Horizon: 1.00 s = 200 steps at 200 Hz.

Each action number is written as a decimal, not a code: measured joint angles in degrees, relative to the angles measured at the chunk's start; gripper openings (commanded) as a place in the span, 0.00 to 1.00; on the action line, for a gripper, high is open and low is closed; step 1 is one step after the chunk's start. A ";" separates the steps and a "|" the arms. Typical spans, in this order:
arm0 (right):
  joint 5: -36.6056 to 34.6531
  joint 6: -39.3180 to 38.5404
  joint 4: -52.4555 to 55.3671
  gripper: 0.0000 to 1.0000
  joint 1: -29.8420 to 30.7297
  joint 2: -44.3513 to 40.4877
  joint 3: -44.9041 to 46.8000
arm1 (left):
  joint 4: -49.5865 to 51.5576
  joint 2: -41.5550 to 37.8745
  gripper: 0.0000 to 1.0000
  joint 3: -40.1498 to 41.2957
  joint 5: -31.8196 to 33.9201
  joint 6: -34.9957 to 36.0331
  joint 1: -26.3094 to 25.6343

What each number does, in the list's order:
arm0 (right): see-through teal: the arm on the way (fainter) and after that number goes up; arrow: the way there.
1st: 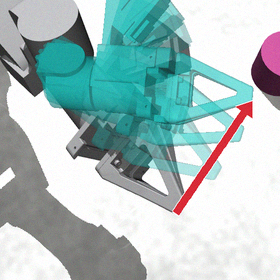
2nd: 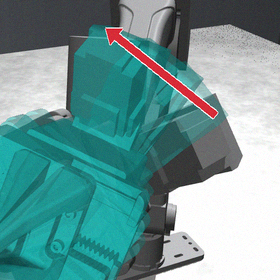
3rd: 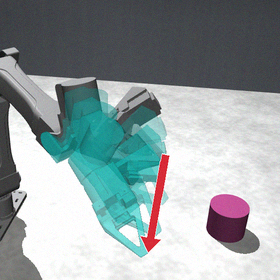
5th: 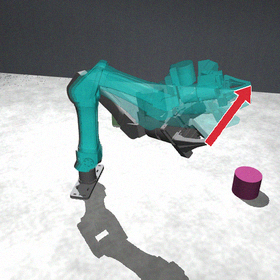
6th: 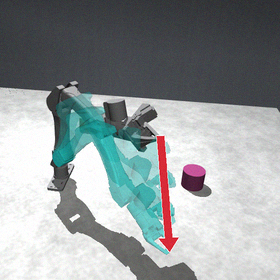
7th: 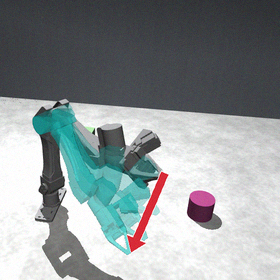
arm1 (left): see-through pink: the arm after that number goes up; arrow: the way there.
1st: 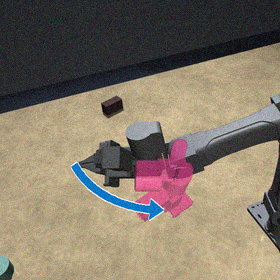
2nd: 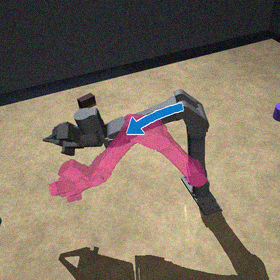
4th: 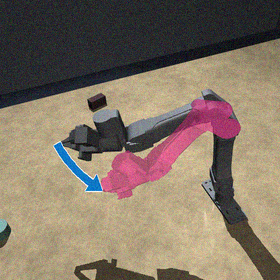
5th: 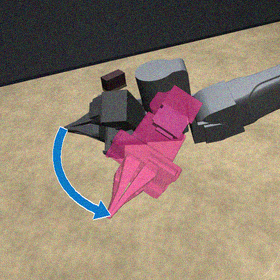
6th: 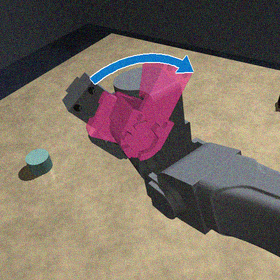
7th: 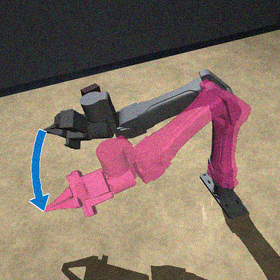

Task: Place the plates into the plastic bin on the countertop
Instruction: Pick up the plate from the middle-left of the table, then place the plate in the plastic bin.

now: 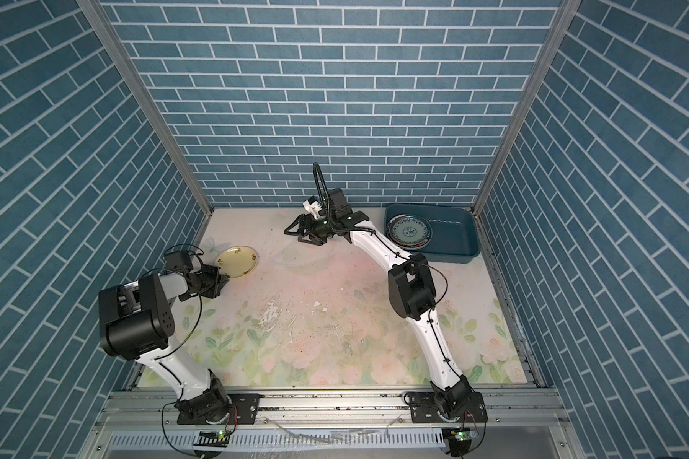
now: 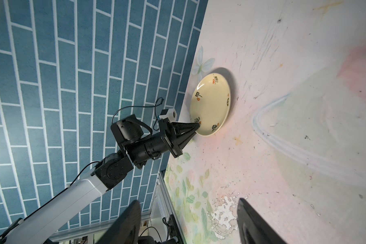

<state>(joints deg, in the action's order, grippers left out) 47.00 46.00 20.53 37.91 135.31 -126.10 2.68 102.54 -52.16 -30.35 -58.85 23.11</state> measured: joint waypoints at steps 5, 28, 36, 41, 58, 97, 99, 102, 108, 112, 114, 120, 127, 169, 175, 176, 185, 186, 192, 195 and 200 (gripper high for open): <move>-0.42 -0.04 0.22 0.75 -0.07 -0.22 0.24 | 0.02 0.00 0.00 -0.02 -0.13 0.20 0.00; -2.16 -0.07 1.29 0.86 -0.83 -0.61 0.72 | 1.51 -0.33 0.00 -0.52 -0.79 1.44 -0.04; -2.89 -0.46 1.44 0.86 -1.25 -0.83 1.11 | 2.51 -0.83 0.00 -0.66 -0.81 1.95 -0.07; -3.34 -0.46 1.53 0.86 -1.55 -0.98 1.51 | 3.30 -1.38 0.00 -0.72 -0.85 2.19 -0.09; -4.79 -0.48 1.88 0.85 -2.69 -1.64 2.69 | 5.68 -4.02 0.00 -1.05 -1.46 3.04 -0.28; -6.75 -0.42 2.14 0.82 -5.57 -4.11 5.95 | 9.27 -10.73 0.00 -7.61 -5.01 5.01 -4.17; -6.78 -0.44 2.10 0.82 -5.73 -4.28 6.19 | 9.44 -11.04 0.00 -8.11 -5.18 5.16 -4.70; -6.80 -0.39 2.10 0.82 -5.88 -4.55 6.51 | 9.49 -11.37 0.00 -8.74 -5.38 5.29 -5.27; -6.80 -0.42 1.95 0.81 -6.21 -5.09 7.19 | 9.77 -12.02 0.00 -10.05 -5.79 5.55 -6.67; -6.80 -0.44 1.81 0.81 -6.47 -5.62 7.78 | 9.99 -12.46 0.00 -11.02 -6.19 5.70 -7.82; -6.80 -0.44 1.73 0.81 -6.58 -5.84 8.11 | 10.12 -12.63 0.00 -11.45 -6.32 5.75 -8.37; -6.80 -0.48 1.62 0.80 -6.95 -6.58 8.98 | 10.36 -13.00 0.00 -12.68 -6.88 5.77 -10.03; -6.78 -0.61 1.53 0.78 -7.41 -7.58 10.12 | 10.43 -13.20 0.00 -14.03 -7.54 5.77 -12.00; -6.97 -2.84 1.09 0.76 -8.28 -14.03 13.22 | 10.29 -11.02 0.00 -18.71 -11.39 2.62 -22.23; -7.10 -3.08 0.83 0.76 -8.22 -15.19 13.70 | 10.27 -10.40 0.00 -19.17 -11.72 2.01 -23.28; -7.17 -3.19 0.81 0.76 -8.22 -15.45 13.79 | 10.29 -10.23 0.00 -19.30 -11.80 1.86 -23.50; -7.30 -3.82 0.37 0.75 -8.20 -17.14 14.45 | 10.25 -9.18 0.00 -20.06 -12.39 1.05 -24.85; -7.30 -3.89 0.35 0.75 -8.20 -17.25 14.47 | 10.25 -9.01 0.00 -20.22 -12.48 0.87 -25.07; -7.45 -4.35 0.31 0.73 -8.20 -18.16 14.64 | 10.10 -8.26 0.00 -20.74 -12.85 0.28 -25.86; -7.45 -4.50 0.28 0.72 -8.20 -18.45 14.64 | 10.01 -7.96 0.00 -21.03 -13.05 -0.09 -26.27; -7.69 -4.96 0.26 0.71 -8.20 -18.99 14.62 | 9.66 -7.30 0.00 -21.44 -13.40 -0.66 -26.88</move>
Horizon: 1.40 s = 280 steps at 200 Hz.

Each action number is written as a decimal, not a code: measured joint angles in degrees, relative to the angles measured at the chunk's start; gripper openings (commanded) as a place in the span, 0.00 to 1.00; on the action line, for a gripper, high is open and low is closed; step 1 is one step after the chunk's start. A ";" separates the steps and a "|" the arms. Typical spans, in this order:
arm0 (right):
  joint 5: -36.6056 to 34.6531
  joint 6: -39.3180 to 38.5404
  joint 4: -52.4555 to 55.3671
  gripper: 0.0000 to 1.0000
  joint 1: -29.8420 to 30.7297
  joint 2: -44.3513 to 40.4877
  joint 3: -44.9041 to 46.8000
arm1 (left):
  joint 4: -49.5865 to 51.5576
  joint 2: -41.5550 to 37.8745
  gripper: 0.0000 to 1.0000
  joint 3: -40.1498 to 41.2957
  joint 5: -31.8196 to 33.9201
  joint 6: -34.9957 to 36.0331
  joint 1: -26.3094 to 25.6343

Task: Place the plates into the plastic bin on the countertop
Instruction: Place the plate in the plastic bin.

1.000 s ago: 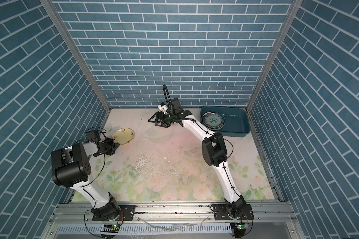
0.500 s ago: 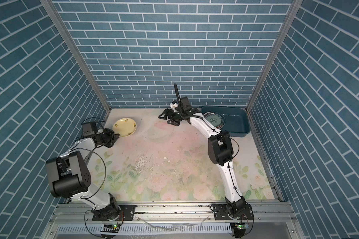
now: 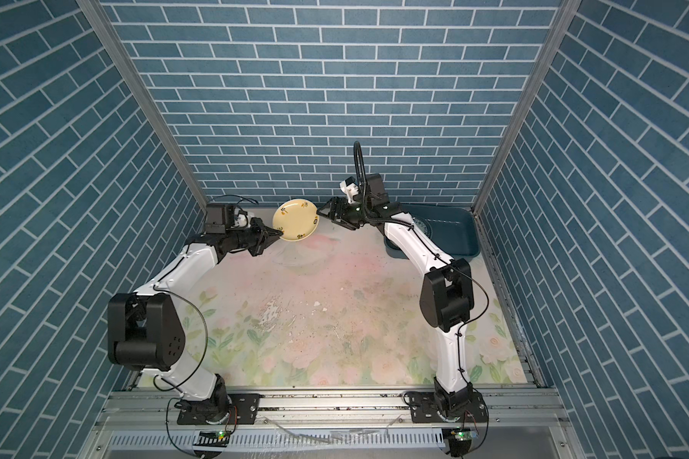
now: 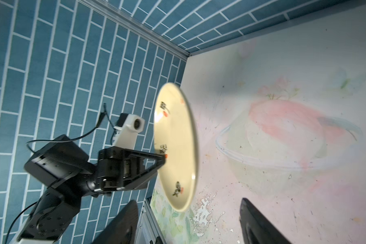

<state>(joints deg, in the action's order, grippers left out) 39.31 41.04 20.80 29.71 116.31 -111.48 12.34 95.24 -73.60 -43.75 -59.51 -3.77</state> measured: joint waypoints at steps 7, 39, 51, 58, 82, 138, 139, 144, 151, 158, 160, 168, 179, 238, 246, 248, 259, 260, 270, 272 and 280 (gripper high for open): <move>-0.33 -0.68 0.11 0.71 0.00 -0.57 -0.02 | -0.55 0.70 0.00 -0.46 -0.39 -0.68 -0.79; -2.91 -3.85 2.54 0.62 0.00 -1.07 -0.26 | -2.43 2.38 0.00 -2.19 -2.75 -4.07 -3.17; -4.13 -5.03 4.74 0.58 0.00 -0.92 -0.72 | -2.93 2.75 0.00 -2.91 -3.56 -4.81 -3.65; -4.90 -5.62 6.21 0.55 0.00 -0.66 -1.49 | -3.17 2.95 0.00 -3.28 -4.04 -5.18 -3.80; -7.28 -7.80 9.57 0.41 0.00 0.20 -4.70 | -3.54 3.04 0.00 -3.89 -4.81 -5.86 -4.26; -10.27 -9.38 13.42 0.15 -0.13 1.53 -8.46 | -4.44 3.98 0.02 -4.09 -5.40 -6.73 -4.83; -10.34 -9.46 13.46 0.14 -0.13 1.55 -8.46 | -4.44 3.98 0.02 -4.09 -5.40 -6.73 -4.85; -10.49 -9.33 13.62 0.14 -0.13 1.75 -8.48 | -4.44 4.04 0.03 -4.09 -5.29 -6.71 -4.90; -10.82 -9.31 13.77 0.12 -0.11 1.92 -8.48 | -4.35 4.13 0.04 -4.09 -5.18 -6.69 -4.94; -11.17 -8.90 13.81 0.11 -0.11 2.08 -8.48 | -4.26 4.31 0.05 -4.09 -5.16 -6.54 -4.96; -11.26 -8.87 13.84 0.11 -0.11 2.10 -8.48 | -4.26 4.37 0.06 -4.09 -5.18 -6.49 -5.01; -11.76 -8.17 13.99 0.09 -0.13 2.21 -8.48 | -4.26 4.55 0.06 -4.09 -5.18 -6.25 -5.16; -12.59 -7.34 14.19 0.08 -0.17 2.27 -8.48 | -4.24 4.63 0.09 -4.09 -5.16 -6.01 -5.38; -14.73 -8.09 16.31 0.01 -0.35 3.43 -8.70 | -4.55 4.63 0.44 -5.79 -5.27 -7.13 -5.64; -15.13 -8.11 16.72 0.01 -0.37 3.48 -8.70 | -4.55 4.63 0.50 -5.86 -5.25 -6.95 -5.64; -15.21 -8.13 16.81 0.01 -0.37 3.48 -8.70 | -4.57 4.63 0.51 -5.86 -5.29 -6.86 -5.64; -15.89 -8.13 17.40 0.00 -0.46 3.48 -8.70 | -4.70 4.61 0.56 -5.95 -5.22 -7.10 -5.64; -15.98 -8.13 17.46 0.00 -0.48 3.48 -8.70 | -4.72 4.61 0.57 -5.95 -5.22 -7.04 -5.64; -16.59 -8.11 17.84 0.00 -0.70 3.48 -8.70 | -4.85 4.61 0.60 -5.99 -5.16 -7.10 -5.62; -16.70 -8.11 17.88 0.00 -0.72 3.48 -8.70 | -4.87 4.61 0.61 -5.99 -5.16 -7.08 -5.64; -17.18 -8.11 17.94 0.00 -0.85 3.48 -8.68 | -4.90 4.61 0.66 -6.10 -5.14 -6.75 -5.64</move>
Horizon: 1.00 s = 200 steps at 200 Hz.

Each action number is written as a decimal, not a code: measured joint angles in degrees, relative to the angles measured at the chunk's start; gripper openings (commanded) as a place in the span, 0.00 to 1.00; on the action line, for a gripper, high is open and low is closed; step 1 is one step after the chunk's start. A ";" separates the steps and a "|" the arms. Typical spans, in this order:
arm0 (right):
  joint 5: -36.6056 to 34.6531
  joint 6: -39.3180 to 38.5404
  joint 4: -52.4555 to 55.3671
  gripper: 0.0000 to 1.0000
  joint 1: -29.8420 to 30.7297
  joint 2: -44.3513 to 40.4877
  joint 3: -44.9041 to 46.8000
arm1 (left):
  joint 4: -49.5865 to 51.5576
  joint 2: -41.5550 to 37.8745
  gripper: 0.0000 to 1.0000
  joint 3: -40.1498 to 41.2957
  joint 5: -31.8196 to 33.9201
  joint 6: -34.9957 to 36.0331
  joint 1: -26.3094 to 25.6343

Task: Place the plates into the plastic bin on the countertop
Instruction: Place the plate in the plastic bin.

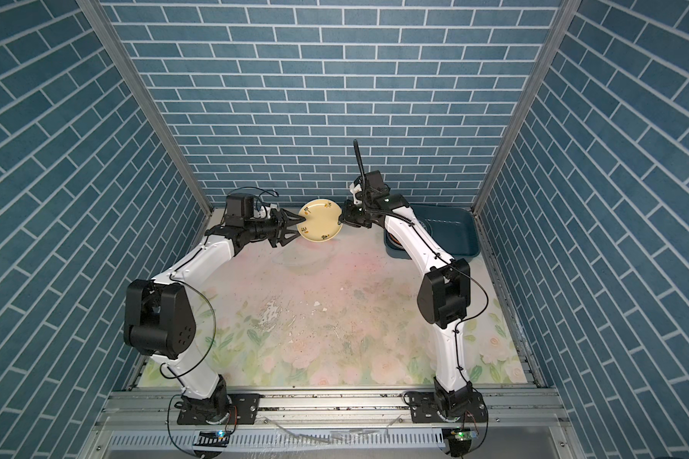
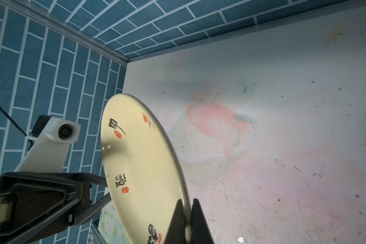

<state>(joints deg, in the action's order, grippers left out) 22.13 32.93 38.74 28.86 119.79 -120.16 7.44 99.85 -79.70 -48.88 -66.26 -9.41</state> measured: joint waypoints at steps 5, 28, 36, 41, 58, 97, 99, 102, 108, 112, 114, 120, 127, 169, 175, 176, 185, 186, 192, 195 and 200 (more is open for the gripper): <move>-0.28 0.02 0.00 0.00 -0.09 0.00 0.02 | -0.04 -0.02 0.69 -0.07 0.02 0.09 0.00; -1.44 0.22 -0.28 0.00 -1.49 -0.22 1.66 | 0.02 -0.46 0.84 -0.46 0.15 1.25 0.00; -1.84 0.28 -0.44 0.00 -2.25 -0.44 2.80 | 0.07 -0.66 0.99 -0.74 0.24 1.79 0.00; -2.19 0.33 -0.46 0.00 -2.86 -0.68 3.65 | 0.24 -0.85 0.99 -1.01 0.28 2.71 0.00; -3.13 0.94 -0.68 0.00 -5.42 -1.77 7.37 | 0.96 -1.44 1.00 -2.56 0.44 4.13 -0.20; -3.93 3.72 -4.24 0.00 -13.90 -7.85 18.93 | 2.56 -1.62 1.00 -8.74 1.27 9.62 -2.97; -3.96 3.85 -4.48 0.00 -14.34 -8.28 19.54 | 2.54 -1.64 1.00 -8.87 1.25 9.75 -3.15; -3.98 4.17 -5.07 0.01 -15.17 -9.01 20.61 | 2.43 -1.64 1.00 -8.98 1.29 9.79 -3.41; -4.00 4.57 -5.68 0.01 -16.44 -10.29 22.27 | 2.10 -1.64 1.00 -9.05 1.27 9.92 -3.82; -4.00 4.76 -6.14 0.01 -17.35 -11.08 23.30 | 1.99 -1.64 1.00 -9.05 1.27 9.97 -4.04; -4.09 4.87 -6.32 0.01 -17.86 -11.47 23.78 | 1.88 -1.64 1.00 -9.03 1.25 9.92 -4.17; -4.17 5.25 -7.02 0.01 -19.26 -12.55 25.16 | 1.70 -1.57 1.00 -8.98 1.25 9.92 -4.55; -4.20 5.68 -7.78 0.01 -20.63 -13.60 26.47 | 1.49 -1.33 1.00 -8.98 1.25 9.88 -4.90; -4.04 6.32 -10.82 0.01 -26.71 -15.17 31.12 | 0.09 2.21 1.00 -9.88 1.92 10.14 -6.97; -4.02 6.32 -11.06 0.01 -27.21 -14.80 31.15 | -0.07 3.13 1.00 -10.54 2.21 10.27 -7.48; -4.00 6.32 -11.10 0.01 -27.28 -14.75 31.12 | -0.09 3.34 1.00 -10.73 2.27 10.27 -7.61; -3.96 6.34 -11.87 0.01 -27.89 -13.97 30.99 | -0.39 4.83 1.00 -12.00 2.58 10.45 -8.46; -3.96 6.34 -11.91 0.01 -27.91 -13.88 30.97 | -0.44 4.92 1.00 -12.09 2.58 10.47 -8.52; -3.93 6.36 -12.24 0.01 -28.26 -13.00 30.56 | -0.50 5.97 1.00 -13.14 2.73 10.64 -9.27; -3.91 6.36 -12.41 0.01 -28.37 -12.50 30.27 | -0.50 6.40 1.00 -13.66 2.75 10.78 -9.64; -3.89 6.45 -12.57 0.01 -28.57 -11.61 29.66 | -0.48 7.17 1.00 -14.64 2.78 10.93 -10.25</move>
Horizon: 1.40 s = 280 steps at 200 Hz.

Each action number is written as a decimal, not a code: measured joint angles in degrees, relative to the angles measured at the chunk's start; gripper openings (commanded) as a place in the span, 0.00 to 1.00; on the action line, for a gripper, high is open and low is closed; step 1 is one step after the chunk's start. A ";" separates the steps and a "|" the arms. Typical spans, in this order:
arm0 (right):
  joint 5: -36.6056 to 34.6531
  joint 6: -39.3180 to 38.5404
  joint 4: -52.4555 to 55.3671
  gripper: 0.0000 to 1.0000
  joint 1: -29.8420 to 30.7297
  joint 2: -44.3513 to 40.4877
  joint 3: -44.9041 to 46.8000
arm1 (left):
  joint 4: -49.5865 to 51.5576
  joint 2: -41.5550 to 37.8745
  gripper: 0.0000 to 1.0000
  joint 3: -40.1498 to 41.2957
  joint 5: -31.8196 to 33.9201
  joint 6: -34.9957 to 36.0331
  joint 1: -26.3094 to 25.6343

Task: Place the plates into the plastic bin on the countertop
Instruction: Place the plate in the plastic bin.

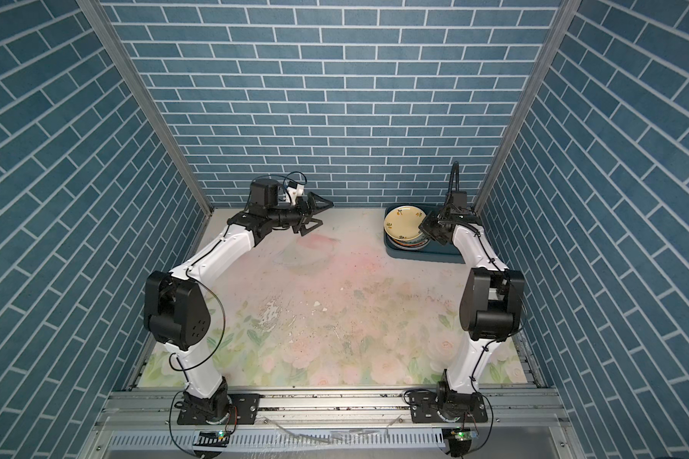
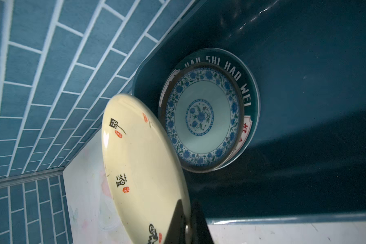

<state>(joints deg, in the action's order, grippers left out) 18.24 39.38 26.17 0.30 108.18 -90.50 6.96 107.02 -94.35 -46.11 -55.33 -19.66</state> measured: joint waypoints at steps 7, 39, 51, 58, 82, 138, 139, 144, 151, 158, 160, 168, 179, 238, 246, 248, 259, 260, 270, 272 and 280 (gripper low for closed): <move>0.00 0.20 -0.31 0.01 -0.20 1.55 -0.94 | 0.02 1.18 1.00 -1.53 -0.02 0.37 -0.90; -0.09 0.81 -1.38 0.01 -0.74 7.30 -3.96 | 0.98 3.52 1.00 -5.88 -0.04 1.84 -3.67; -0.11 0.87 -1.36 0.01 -1.01 8.61 -4.48 | 1.20 3.56 1.00 -6.19 -0.04 2.12 -4.02; -0.11 0.87 -1.38 0.02 -1.03 9.09 -4.68 | 1.36 3.56 1.00 -6.25 -0.02 2.23 -4.02; -0.55 0.87 -1.25 0.02 -1.27 9.99 -4.96 | 2.05 3.56 1.00 -6.25 0.35 2.36 -3.82; -1.62 0.85 -1.18 0.05 -1.99 12.46 -6.93 | 2.73 3.56 1.00 -6.25 1.09 2.36 -3.80; -1.62 0.87 -1.16 0.05 -1.99 12.50 -6.97 | 2.73 3.56 1.00 -6.25 1.09 2.36 -3.80; -1.68 0.85 -1.07 0.05 -2.10 12.85 -7.34 | 2.75 3.56 1.00 -6.25 1.14 2.36 -3.80; -1.77 0.85 -1.03 0.05 -2.14 13.35 -7.76 | 2.80 3.56 1.00 -6.25 1.25 2.36 -3.78; -1.77 0.85 -0.83 0.06 -2.14 13.73 -8.20 | 2.84 3.56 1.00 -6.25 1.31 2.34 -3.78; -1.77 0.85 -0.83 0.06 -2.14 13.86 -8.31 | 2.84 3.56 1.00 -6.25 1.31 2.34 -3.78; -1.77 0.83 -0.81 0.07 -2.16 14.34 -8.90 | 2.86 3.58 1.00 -6.25 1.38 2.34 -3.78; -1.77 0.85 -0.76 0.14 -2.21 14.86 -9.60 | 2.95 3.56 1.00 -6.25 1.51 2.34 -3.80; -1.92 0.22 1.29 0.42 -2.23 15.37 -11.61 | 3.52 3.56 1.00 -6.23 2.16 2.27 -3.78; -2.03 0.20 1.64 0.47 -2.23 15.37 -11.80 | 3.52 3.56 1.00 -6.23 2.21 2.25 -3.78; -2.05 0.02 1.73 0.48 -2.23 15.37 -11.82 | 3.50 3.56 1.00 -6.23 2.21 2.25 -3.80; -2.25 -0.42 2.38 0.53 -2.23 15.28 -12.00 | 3.48 3.56 1.00 -6.08 2.34 2.23 -3.78; -2.27 -0.46 2.45 0.53 -2.23 15.28 -12.02 | 3.48 3.56 1.00 -6.08 2.34 2.23 -3.78; -2.60 -0.92 3.58 0.54 -2.23 15.28 -12.59 | 3.50 3.56 1.00 -5.99 2.38 2.23 -3.78; -2.62 -0.92 3.96 0.54 -2.23 15.28 -12.85 | 3.50 3.56 1.00 -5.99 2.38 2.21 -3.78; -2.93 -1.36 5.53 0.55 -2.23 15.28 -13.99 | 3.50 3.56 1.00 -5.90 2.40 2.21 -3.78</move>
<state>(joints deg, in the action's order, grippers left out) 15.31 38.02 31.70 -1.93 123.46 -104.49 10.46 110.59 -100.25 -43.70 -53.12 -23.44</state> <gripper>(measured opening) 0.541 0.996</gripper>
